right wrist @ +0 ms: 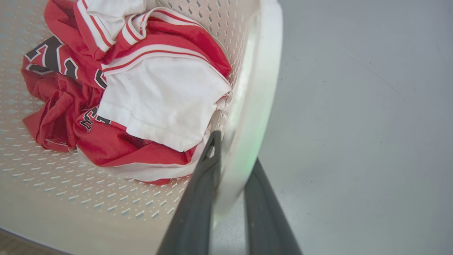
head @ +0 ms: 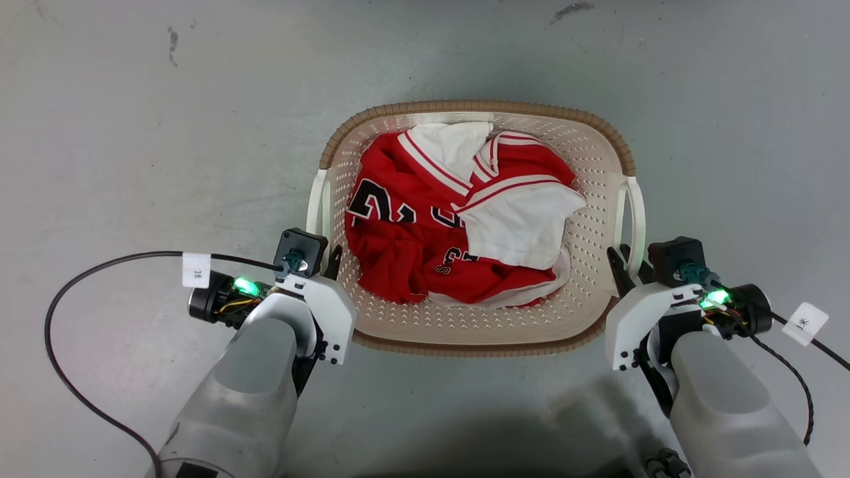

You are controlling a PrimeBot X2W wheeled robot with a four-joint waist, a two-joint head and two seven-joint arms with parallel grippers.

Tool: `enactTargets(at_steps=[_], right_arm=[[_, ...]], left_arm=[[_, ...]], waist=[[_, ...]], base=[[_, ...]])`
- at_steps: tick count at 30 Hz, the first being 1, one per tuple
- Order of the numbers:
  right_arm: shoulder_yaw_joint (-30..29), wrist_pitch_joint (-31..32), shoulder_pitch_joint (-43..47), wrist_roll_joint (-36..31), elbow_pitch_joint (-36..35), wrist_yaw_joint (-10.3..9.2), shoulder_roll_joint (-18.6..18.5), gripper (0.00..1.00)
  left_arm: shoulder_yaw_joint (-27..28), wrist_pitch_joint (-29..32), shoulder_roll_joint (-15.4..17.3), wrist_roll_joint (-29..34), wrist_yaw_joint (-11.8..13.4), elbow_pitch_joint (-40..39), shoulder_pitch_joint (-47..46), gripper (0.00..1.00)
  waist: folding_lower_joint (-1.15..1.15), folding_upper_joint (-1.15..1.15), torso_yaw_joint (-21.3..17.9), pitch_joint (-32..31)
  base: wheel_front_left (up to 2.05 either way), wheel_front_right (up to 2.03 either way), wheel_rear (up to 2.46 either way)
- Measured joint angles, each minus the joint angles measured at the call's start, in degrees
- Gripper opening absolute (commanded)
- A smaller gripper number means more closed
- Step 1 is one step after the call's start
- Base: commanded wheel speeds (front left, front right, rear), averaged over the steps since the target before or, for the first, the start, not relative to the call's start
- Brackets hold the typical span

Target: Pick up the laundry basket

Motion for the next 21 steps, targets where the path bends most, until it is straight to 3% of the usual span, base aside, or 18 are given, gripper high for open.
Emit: enactTargets(at_steps=[9,21], right_arm=[[0.70,0.03,0.53,0.04,2.13,0.00,0.00,0.00],[4.01,0.11,3.49,1.08,8.93,0.00,-0.02,0.00]], left_arm=[[-1.62,0.07,-0.27,-2.31,0.00,1.07,1.36,0.00],[-6.76,2.41,-0.76,-7.50,0.03,2.55,8.78,0.00]], waist=[[0.00,0.00,0.16,-3.85],[-0.01,0.00,0.66,-15.86]], base=[[0.00,0.00,0.00],[0.00,0.00,0.00]])
